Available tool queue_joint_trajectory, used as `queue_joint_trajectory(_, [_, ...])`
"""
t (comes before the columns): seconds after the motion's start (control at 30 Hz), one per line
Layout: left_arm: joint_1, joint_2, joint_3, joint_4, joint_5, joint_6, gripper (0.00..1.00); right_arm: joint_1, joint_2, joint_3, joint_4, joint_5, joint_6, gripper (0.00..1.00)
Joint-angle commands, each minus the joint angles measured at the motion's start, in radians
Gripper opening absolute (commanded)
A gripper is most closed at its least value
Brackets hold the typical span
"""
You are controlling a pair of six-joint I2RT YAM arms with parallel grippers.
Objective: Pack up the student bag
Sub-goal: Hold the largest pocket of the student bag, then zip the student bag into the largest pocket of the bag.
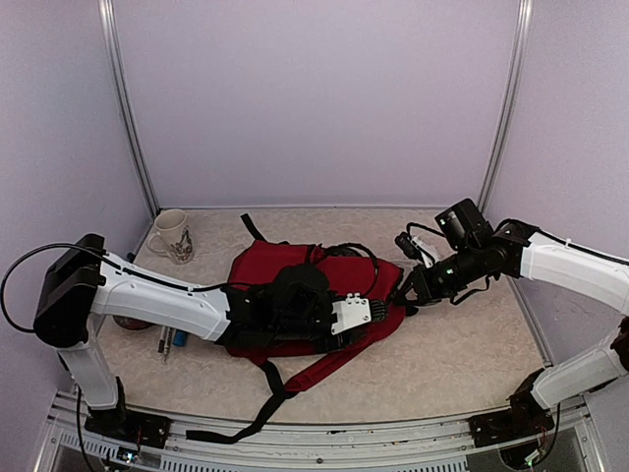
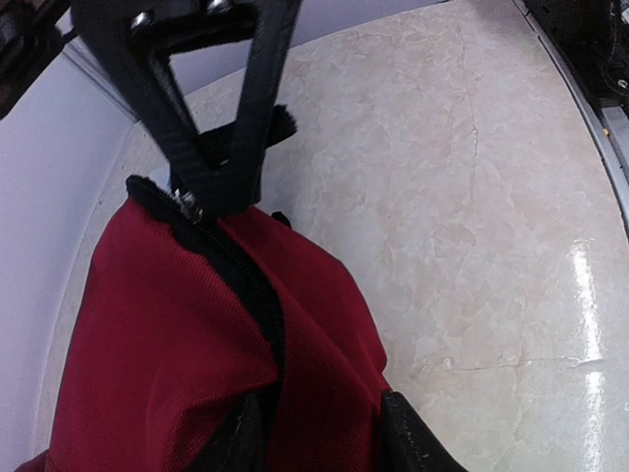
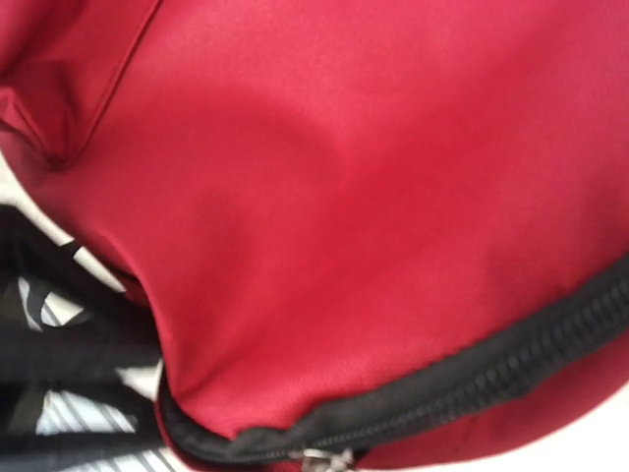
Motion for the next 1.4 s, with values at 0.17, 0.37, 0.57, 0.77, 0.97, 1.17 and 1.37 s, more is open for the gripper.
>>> queue_joint_trajectory(0.17, [0.028,0.044,0.061,-0.122,0.04,-0.009,0.39,-0.007,-0.017,0.004,0.023,-0.004,0.004,0.0])
queue_joint_trajectory(0.37, [0.028,0.087,0.075,-0.08,-0.004,-0.016,0.45,-0.008,-0.011,0.006,0.012,-0.003,0.008,0.0])
queue_joint_trajectory(0.57, [0.024,0.131,0.097,-0.063,-0.082,-0.024,0.01,-0.023,-0.038,-0.02,-0.008,0.025,0.011,0.0])
queue_joint_trajectory(0.77, [0.053,0.1,0.017,-0.052,-0.25,-0.051,0.0,-0.105,-0.029,-0.047,-0.04,0.07,-0.005,0.0])
queue_joint_trajectory(0.97, [0.088,0.062,-0.087,-0.031,-0.34,-0.127,0.0,-0.177,-0.015,-0.048,-0.066,0.106,-0.05,0.0])
queue_joint_trajectory(1.17, [0.091,0.037,-0.181,-0.011,-0.381,-0.162,0.0,-0.254,-0.001,-0.017,-0.098,0.107,-0.11,0.0])
queue_joint_trajectory(1.37, [0.136,-0.015,-0.245,-0.007,-0.378,-0.18,0.0,-0.269,0.056,0.044,-0.153,0.089,-0.189,0.0])
